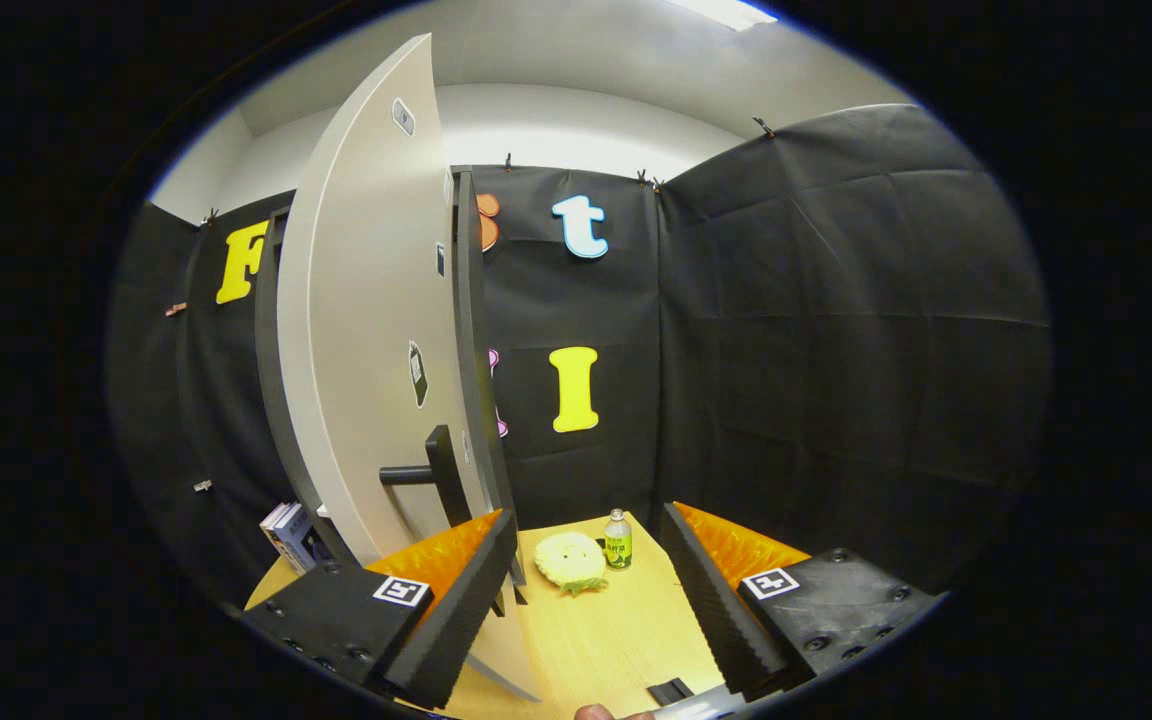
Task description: Open the shoe cabinet door, grab the shoes and put them into the shoe cabinet, then close the shoe cabinet door.
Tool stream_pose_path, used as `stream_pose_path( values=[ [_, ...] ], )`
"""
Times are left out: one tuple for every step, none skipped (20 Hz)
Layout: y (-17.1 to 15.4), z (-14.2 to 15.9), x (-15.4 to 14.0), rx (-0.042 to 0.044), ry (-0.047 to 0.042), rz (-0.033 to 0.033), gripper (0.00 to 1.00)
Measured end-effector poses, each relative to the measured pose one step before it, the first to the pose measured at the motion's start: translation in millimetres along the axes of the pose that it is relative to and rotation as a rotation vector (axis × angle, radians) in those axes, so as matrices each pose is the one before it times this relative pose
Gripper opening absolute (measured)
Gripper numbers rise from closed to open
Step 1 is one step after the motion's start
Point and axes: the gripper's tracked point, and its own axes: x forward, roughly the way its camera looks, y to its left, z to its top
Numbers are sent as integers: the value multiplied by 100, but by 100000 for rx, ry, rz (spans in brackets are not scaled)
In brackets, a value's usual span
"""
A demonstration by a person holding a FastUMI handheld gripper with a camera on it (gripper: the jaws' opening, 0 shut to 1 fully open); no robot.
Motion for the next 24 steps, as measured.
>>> stream_pose_path(
  values=[
    [506,-58,-367,-675,-356,16,97],
    [738,29,-340,-67,-195,547,97],
    [797,-61,-326,353,189,1194,97],
    [985,-149,-155,480,281,1379,97],
    [1089,-118,-315,-44,64,1492,97],
    [1109,-64,-113,62,-50,1266,97],
    [1073,-184,-267,-157,88,1192,97],
    [1038,-257,-341,15,-340,1024,97],
    [914,-184,-195,-75,-129,1322,97],
    [764,-118,-88,339,197,1196,97],
    [949,-167,-56,492,476,1198,97],
    [1023,-166,150,483,220,1187,97],
    [1138,-79,195,-72,190,1544,97],
    [1280,-159,243,22,381,1596,97],
    [1215,-168,243,-91,295,1880,98],
    [1268,-269,463,-189,418,2081,98],
    [1130,-239,429,44,780,1741,98],
    [923,-234,535,-174,856,1525,98],
    [881,-188,323,-537,455,1710,98],
    [997,-176,376,-549,475,1926,98],
    [989,-82,179,-309,495,2172,98],
    [638,-132,260,-456,370,1515,98],
    [356,-10,151,-749,54,1121,98],
    [-274,49,-7,-717,-130,552,98]
  ],
)
